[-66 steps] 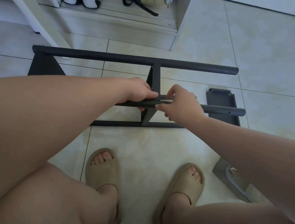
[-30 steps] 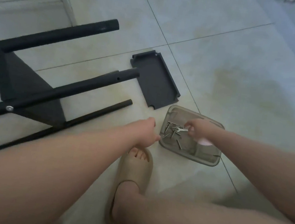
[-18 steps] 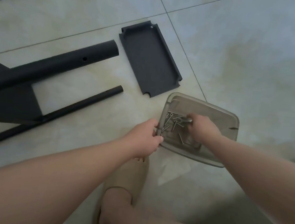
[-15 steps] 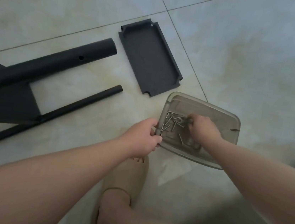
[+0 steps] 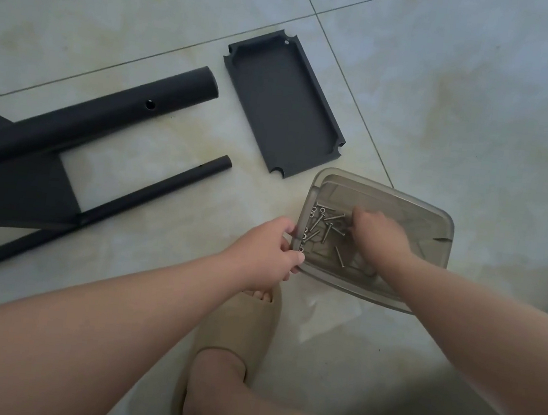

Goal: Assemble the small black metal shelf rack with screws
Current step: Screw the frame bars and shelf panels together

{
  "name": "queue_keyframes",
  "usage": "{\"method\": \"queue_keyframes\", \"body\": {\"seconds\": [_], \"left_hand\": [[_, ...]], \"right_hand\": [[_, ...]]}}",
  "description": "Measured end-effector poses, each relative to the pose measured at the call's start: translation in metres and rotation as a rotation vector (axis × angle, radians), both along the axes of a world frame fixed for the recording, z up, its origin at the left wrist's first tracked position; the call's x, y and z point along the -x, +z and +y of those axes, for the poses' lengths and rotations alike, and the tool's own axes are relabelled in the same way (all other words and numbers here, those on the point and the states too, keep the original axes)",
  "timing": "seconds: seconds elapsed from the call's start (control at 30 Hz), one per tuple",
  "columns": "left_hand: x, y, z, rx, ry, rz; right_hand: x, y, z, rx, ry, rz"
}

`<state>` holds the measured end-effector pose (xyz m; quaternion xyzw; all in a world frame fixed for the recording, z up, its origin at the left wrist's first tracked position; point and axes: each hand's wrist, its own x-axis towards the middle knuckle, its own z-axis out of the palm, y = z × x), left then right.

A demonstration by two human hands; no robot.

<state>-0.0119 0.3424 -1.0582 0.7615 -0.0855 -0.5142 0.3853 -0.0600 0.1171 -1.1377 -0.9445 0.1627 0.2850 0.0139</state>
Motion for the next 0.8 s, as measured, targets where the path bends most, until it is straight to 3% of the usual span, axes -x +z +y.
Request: {"method": "queue_keyframes", "body": {"seconds": [0.2, 0.4, 0.63, 0.8], "left_hand": [[0.001, 0.001, -0.001, -0.028, 0.025, -0.005], [-0.002, 0.027, 0.01, -0.137, -0.028, -0.062], [-0.036, 0.114, 0.07, -0.288, -0.254, -0.098], [-0.065, 0.188, 0.135, -0.236, -0.108, -0.1]], "right_hand": [[0.003, 0.017, 0.003, -0.056, -0.1, 0.007], [0.011, 0.061, 0.012, -0.269, -0.184, -0.068], [-0.016, 0.16, 0.059, -0.492, -0.193, -0.36], [-0.057, 0.254, 0.129, -0.629, -0.127, -0.509]]}}
